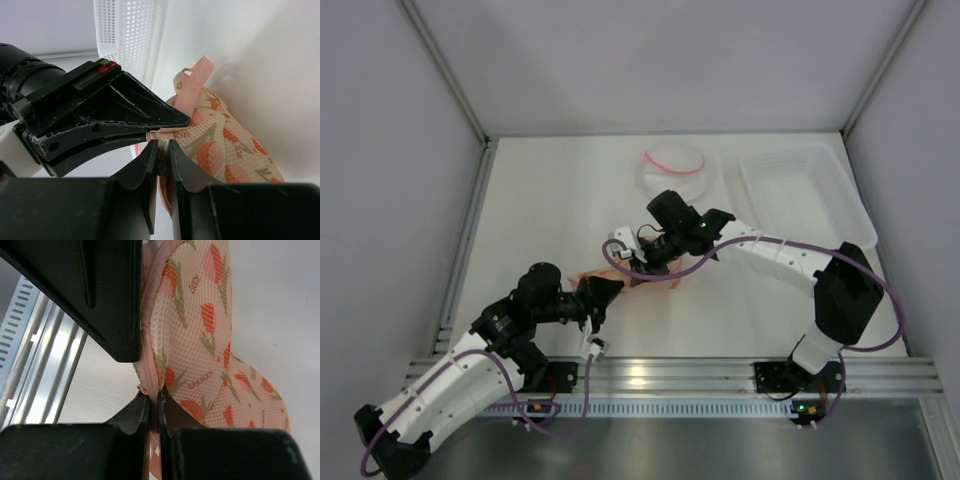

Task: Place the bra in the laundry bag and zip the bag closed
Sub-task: Zip the zipper on the laundry bag.

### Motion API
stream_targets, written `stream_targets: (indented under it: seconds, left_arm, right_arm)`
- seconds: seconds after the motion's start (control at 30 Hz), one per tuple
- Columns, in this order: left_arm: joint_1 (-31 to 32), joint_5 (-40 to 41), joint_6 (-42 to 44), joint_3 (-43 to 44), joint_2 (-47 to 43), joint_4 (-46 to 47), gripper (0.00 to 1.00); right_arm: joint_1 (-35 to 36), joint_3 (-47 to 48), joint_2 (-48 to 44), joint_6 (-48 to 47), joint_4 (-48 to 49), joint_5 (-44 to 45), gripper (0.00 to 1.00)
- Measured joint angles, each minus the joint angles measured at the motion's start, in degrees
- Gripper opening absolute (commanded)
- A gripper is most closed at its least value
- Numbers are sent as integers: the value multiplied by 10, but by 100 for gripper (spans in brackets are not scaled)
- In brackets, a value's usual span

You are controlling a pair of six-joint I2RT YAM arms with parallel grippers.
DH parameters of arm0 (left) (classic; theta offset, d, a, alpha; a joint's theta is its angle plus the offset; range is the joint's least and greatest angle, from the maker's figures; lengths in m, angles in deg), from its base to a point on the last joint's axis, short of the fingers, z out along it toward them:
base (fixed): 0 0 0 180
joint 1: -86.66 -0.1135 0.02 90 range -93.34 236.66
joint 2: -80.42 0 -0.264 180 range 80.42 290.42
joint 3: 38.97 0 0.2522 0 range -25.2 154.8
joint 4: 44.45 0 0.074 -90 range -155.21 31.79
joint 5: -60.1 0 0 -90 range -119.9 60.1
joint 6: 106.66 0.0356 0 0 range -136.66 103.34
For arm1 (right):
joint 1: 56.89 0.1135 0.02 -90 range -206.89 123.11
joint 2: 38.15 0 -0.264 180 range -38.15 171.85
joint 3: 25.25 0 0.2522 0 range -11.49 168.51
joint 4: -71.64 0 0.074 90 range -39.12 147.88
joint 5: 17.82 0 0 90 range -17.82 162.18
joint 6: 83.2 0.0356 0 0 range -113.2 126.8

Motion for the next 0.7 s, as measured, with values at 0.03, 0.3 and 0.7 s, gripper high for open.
stream_targets:
  seconds: [0.03, 0.3, 0.7]
  left_arm:
    - [0, 0, 1, 0, 0, 0, 19]
    - [0, 0, 9, 0, 0, 0, 34]
    - [0, 0, 14, 0, -1, 0, 17]
  right_arm:
    - [0, 0, 0, 0, 0, 0, 0]
    - [0, 0, 0, 0, 0, -1, 0]
    - [0, 0, 0, 0, 0, -2, 0]
